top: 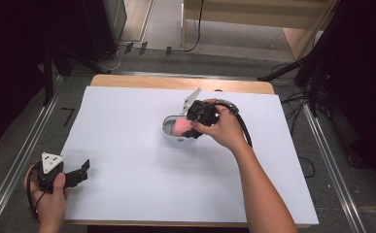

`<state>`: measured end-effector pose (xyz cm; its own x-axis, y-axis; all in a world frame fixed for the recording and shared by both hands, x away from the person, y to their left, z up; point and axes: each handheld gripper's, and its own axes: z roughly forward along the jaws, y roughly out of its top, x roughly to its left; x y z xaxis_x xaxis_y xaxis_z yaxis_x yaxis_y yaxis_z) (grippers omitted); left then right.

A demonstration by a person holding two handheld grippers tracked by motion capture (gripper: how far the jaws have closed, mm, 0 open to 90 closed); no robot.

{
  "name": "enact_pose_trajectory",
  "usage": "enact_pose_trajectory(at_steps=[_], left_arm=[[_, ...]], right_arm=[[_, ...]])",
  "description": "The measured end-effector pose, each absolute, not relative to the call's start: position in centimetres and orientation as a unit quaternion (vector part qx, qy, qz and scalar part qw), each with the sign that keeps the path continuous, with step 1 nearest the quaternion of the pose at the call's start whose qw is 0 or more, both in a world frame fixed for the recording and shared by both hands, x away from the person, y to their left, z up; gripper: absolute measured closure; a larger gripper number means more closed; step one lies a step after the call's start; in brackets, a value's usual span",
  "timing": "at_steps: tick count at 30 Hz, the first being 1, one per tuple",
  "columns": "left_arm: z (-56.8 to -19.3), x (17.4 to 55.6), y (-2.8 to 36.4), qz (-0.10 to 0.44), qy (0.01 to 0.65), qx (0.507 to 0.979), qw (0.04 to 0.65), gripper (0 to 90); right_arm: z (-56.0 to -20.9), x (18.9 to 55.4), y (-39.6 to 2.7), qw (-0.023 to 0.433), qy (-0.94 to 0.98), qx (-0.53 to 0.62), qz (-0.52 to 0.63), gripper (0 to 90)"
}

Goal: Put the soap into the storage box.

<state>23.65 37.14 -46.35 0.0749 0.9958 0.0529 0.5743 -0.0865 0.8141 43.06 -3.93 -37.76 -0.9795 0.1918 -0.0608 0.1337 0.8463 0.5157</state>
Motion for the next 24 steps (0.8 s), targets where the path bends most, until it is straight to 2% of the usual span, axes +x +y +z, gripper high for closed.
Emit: enact_pose_trajectory(at_steps=[24], left_arm=[[-46.4, 23.7, 37.1, 0.328, 0.595, 0.661, 0.320, 6.9]], right_arm=[[-38.6, 44.8, -2.8, 0.054, 0.960, 0.069, 0.267, 38.6]])
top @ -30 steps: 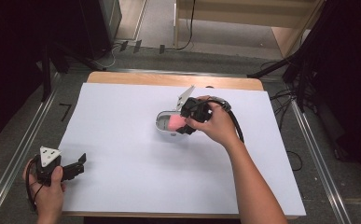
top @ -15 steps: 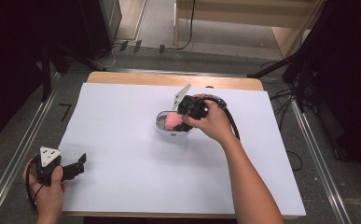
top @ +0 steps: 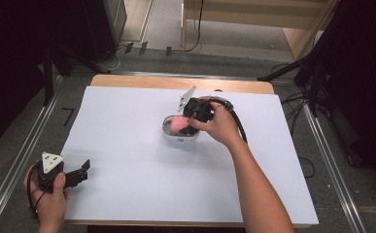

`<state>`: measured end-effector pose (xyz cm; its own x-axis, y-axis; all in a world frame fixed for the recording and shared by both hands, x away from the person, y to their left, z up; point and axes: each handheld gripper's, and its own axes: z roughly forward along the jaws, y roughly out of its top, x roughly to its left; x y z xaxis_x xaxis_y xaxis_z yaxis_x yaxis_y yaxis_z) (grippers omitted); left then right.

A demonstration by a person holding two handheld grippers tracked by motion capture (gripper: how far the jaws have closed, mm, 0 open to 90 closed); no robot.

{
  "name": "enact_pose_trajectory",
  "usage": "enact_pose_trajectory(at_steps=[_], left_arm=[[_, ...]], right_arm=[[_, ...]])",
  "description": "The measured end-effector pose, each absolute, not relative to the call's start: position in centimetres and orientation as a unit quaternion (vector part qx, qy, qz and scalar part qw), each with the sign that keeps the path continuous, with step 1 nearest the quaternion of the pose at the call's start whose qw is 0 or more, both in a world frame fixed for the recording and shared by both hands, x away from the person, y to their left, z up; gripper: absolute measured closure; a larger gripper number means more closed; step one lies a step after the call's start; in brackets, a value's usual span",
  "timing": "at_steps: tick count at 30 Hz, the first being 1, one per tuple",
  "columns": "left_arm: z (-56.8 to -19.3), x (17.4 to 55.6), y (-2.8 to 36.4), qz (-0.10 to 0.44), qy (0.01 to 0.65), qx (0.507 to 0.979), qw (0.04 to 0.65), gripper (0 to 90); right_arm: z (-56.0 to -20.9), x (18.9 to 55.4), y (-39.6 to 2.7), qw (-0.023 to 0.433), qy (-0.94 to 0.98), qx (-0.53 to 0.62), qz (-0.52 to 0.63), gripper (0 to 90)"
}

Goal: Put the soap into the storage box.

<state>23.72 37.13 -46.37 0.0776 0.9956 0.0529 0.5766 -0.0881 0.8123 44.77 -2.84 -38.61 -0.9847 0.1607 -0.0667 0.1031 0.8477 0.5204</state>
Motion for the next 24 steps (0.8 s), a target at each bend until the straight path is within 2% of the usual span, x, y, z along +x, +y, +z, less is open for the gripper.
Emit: enact_pose_trajectory(at_steps=[12, 15, 18, 24], left_arm=[[-46.37, 23.71, 37.14, 0.327, 0.596, 0.659, 0.320, 6.9], [-46.36, 23.71, 37.16, 0.326, 0.596, 0.660, 0.321, 6.9], [-46.35, 23.69, 37.16, 0.326, 0.597, 0.659, 0.321, 6.9], [-46.35, 23.70, 37.17, 0.326, 0.597, 0.659, 0.321, 6.9]], right_arm=[[-39.14, 45.29, -2.43, 0.046, 0.958, 0.067, 0.274, 39.3], [-39.06, 45.41, -2.66, 0.047, 0.955, 0.066, 0.286, 44.5], [-38.61, 45.43, -2.94, 0.049, 0.949, 0.080, 0.300, 37.3], [-38.78, 45.01, -3.15, 0.038, 0.954, 0.085, 0.284, 32.5]])
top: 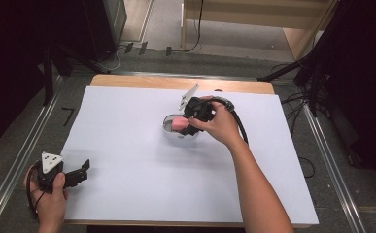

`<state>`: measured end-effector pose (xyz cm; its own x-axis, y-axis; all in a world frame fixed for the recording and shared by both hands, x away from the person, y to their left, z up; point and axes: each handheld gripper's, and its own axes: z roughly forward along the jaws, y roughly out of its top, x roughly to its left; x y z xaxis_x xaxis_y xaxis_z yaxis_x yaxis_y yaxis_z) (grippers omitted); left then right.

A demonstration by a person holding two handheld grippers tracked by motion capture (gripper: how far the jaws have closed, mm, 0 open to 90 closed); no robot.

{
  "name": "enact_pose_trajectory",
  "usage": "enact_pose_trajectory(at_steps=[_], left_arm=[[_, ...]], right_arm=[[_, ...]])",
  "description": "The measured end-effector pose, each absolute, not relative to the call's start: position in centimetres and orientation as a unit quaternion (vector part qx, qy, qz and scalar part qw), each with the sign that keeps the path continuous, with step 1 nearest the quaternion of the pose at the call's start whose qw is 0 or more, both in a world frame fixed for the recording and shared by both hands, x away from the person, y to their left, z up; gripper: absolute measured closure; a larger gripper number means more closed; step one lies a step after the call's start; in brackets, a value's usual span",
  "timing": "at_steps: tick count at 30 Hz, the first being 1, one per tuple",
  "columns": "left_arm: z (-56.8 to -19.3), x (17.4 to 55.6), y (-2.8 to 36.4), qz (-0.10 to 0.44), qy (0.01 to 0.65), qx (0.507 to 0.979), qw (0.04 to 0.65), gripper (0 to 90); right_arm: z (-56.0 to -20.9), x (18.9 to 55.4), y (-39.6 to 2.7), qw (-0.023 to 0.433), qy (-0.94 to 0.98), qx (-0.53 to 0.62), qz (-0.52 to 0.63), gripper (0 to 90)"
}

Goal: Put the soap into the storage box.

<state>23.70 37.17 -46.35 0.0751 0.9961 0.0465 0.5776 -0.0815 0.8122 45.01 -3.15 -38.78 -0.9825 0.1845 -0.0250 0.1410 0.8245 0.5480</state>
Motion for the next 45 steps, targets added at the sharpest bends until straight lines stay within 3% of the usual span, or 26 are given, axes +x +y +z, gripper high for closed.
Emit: enact_pose_trajectory(at_steps=[10, 45], left_arm=[[-46.4, 23.7, 37.2, 0.326, 0.597, 0.659, 0.320, 6.9], [-46.4, 23.7, 37.1, 0.328, 0.594, 0.661, 0.320, 6.9]], right_arm=[[-39.1, 44.2, -4.8, 0.034, 0.951, 0.108, 0.289, 26.0], [-41.7, 39.8, -13.6, 0.042, 0.932, 0.170, 0.318, 25.9]])
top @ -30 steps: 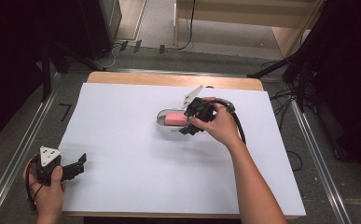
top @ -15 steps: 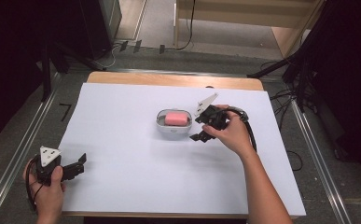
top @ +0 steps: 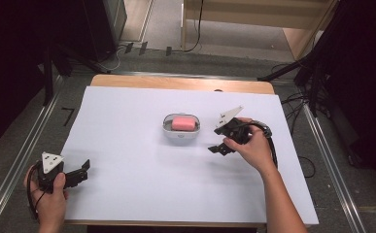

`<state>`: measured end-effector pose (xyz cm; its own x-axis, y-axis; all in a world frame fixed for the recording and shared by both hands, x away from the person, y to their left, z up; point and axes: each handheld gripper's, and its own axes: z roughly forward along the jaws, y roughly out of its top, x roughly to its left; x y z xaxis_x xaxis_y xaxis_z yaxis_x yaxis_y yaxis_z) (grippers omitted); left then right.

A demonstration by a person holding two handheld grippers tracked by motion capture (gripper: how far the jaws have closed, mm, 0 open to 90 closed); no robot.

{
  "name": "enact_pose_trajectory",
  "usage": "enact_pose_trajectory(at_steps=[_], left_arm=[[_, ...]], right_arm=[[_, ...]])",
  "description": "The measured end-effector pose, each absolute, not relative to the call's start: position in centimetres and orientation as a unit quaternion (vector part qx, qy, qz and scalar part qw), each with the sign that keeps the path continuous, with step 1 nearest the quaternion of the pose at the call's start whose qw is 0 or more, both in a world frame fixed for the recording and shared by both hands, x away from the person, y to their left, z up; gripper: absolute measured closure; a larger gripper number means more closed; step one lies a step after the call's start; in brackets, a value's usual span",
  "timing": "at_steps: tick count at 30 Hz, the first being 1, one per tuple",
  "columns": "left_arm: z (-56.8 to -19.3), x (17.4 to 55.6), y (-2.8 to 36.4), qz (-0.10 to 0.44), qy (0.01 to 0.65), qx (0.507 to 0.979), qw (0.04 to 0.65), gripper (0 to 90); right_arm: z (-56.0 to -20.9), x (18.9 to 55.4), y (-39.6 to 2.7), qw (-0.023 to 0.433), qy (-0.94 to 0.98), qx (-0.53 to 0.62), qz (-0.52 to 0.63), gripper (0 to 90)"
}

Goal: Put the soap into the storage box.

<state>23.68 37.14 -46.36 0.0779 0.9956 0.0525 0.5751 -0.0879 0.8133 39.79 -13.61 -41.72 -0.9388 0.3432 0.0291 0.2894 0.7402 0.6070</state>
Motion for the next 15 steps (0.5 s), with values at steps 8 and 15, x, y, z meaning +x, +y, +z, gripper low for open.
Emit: enact_pose_trajectory(at_steps=[8, 15], left_arm=[[-46.3, 23.6, 37.2, 0.328, 0.594, 0.660, 0.321, 6.9], [-46.4, 23.7, 37.2, 0.329, 0.594, 0.660, 0.321, 6.9]], right_arm=[[-42.6, 38.4, -15.2, 0.048, 0.928, 0.187, 0.319, 25.6], [-43.2, 37.4, -16.3, 0.050, 0.925, 0.200, 0.318, 25.6]])
